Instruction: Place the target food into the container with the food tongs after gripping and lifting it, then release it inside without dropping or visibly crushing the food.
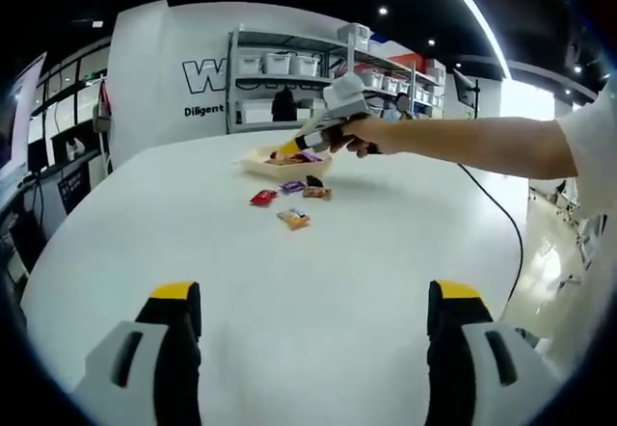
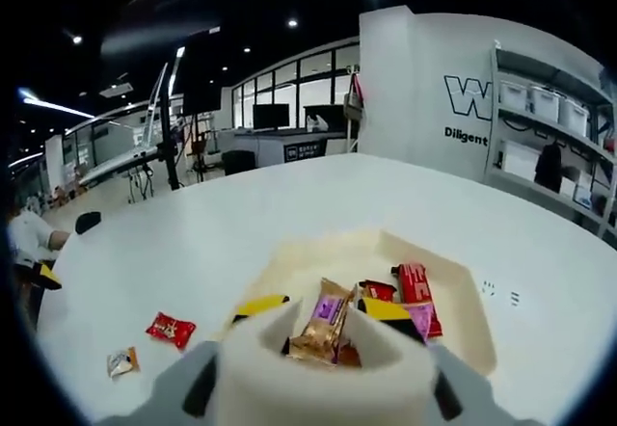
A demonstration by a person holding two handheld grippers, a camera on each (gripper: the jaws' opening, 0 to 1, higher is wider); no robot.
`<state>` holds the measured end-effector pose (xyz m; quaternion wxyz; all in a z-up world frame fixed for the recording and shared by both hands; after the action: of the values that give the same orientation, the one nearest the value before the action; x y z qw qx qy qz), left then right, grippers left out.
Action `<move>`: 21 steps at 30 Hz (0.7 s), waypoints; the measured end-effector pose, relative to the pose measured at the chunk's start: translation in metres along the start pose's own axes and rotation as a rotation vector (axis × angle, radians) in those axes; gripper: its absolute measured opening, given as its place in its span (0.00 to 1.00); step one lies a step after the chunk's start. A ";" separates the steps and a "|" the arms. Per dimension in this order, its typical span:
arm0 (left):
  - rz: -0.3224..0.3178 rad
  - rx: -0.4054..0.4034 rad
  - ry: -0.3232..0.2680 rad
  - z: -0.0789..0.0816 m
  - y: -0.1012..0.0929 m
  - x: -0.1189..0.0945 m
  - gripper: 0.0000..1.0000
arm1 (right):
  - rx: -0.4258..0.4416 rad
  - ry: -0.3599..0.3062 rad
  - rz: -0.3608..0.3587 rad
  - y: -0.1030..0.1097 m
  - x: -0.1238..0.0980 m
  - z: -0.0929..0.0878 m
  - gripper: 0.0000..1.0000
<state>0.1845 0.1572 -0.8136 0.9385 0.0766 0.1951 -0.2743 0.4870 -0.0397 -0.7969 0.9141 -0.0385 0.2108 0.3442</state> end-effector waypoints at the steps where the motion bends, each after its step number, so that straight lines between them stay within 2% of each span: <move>1: -0.001 -0.001 -0.002 0.000 0.000 0.000 0.97 | -0.004 -0.006 0.002 0.002 -0.004 0.002 0.21; 6: -0.001 0.003 -0.010 0.003 -0.003 -0.002 0.97 | -0.016 -0.025 0.009 0.005 -0.018 0.007 0.22; 15: -0.009 0.001 -0.015 0.001 -0.010 -0.003 0.96 | -0.035 -0.056 0.045 0.022 -0.050 0.014 0.21; 21: -0.015 0.001 -0.023 0.001 -0.015 -0.007 0.96 | -0.048 -0.056 0.076 0.035 -0.066 0.008 0.22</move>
<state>0.1708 0.1478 -0.8103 0.9386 0.0722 0.1845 -0.2824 0.4229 -0.0519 -0.7605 0.9048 -0.0427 0.1784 0.3843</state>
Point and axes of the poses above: the point that each gripper's makers call its tool centre point, and the gripper's own axes: x roughly forward along the fingers, y roughly to its left, z roughly out of its top, the point moved 6 cm from there along -x, roughly backward along the fingers, and after that the axes turned 5 degrees about x, right-handed, at the moved point
